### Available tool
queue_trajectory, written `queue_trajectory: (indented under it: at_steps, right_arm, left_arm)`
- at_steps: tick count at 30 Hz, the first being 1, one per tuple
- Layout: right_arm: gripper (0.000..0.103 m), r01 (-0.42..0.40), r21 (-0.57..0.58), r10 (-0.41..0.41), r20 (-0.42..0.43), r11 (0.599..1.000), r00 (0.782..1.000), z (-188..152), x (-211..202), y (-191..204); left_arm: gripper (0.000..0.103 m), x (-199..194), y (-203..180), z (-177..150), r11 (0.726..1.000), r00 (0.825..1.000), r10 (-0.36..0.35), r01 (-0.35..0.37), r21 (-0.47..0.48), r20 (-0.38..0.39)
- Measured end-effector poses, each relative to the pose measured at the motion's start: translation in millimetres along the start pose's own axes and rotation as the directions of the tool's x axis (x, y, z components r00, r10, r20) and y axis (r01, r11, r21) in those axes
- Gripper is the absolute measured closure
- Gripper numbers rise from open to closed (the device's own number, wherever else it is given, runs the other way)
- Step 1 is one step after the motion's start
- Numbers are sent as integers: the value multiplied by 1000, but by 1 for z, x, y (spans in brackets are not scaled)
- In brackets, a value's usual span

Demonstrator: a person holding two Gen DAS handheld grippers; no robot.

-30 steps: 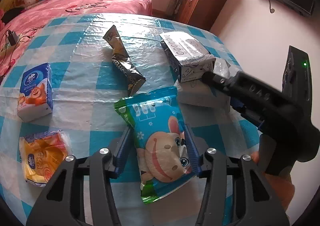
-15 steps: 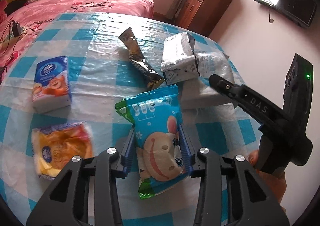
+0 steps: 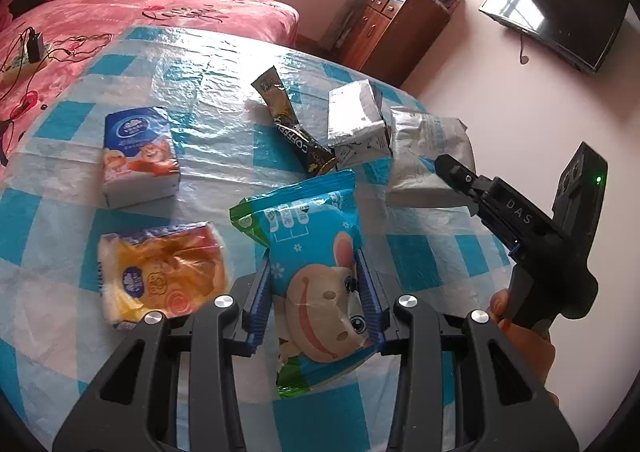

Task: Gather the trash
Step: 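Lift both held bags off the table and turn toward the orange bucket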

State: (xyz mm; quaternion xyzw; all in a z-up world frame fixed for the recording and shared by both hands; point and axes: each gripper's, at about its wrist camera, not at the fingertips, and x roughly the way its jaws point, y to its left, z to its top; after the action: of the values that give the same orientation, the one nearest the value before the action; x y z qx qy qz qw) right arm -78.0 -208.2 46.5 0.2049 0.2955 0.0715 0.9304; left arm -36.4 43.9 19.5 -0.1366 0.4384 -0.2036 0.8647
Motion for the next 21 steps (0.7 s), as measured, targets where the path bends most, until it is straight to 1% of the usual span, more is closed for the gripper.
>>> queue_trajectory:
  at_steps: [9,14,21]
  right_arm:
    - [76,-20,87,15,54,996,998,-3,-26,-15]
    - [76,-29,66,25,61,997,998,-4,-38,-3]
    - [76,-61,23,61,29,998,998,-11,-41,24]
  left_arm:
    - [62,-24,16,-6,1000,1000,-15,15,-3,26]
    - [62,-34,26,-11,1000,999,-12,13,-11,33]
    - [62,-48,45,-19,1000,999,1,1,-29,40]
